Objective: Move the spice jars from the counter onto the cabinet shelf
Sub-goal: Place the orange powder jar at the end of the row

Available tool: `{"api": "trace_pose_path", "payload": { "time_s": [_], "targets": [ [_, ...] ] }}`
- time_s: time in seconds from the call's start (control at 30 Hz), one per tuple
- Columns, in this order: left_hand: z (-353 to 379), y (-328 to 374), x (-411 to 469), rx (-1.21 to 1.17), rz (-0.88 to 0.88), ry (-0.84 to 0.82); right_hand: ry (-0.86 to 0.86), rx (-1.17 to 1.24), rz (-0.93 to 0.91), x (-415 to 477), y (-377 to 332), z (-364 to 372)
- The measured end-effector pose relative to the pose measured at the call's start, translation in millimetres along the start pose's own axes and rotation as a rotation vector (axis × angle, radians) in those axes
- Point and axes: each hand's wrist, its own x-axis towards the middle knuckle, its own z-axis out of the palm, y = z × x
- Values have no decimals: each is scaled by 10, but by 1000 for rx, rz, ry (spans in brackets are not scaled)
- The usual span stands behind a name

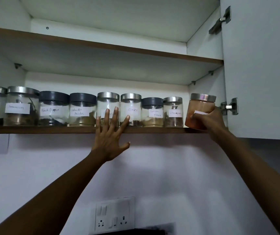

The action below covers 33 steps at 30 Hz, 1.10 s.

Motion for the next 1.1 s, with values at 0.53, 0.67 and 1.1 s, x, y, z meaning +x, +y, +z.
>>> {"api": "trace_pose_path", "payload": {
  "time_s": [0.53,0.67,1.1],
  "targets": [
    [124,-70,11,-9,90,128,-59,-155,-12,337,318,41],
    [124,-73,14,-4,83,117,-20,-266,-102,256,439,102],
    [120,-62,22,-18,85,100,23,-536,-217,355,618,232]
  ]
}}
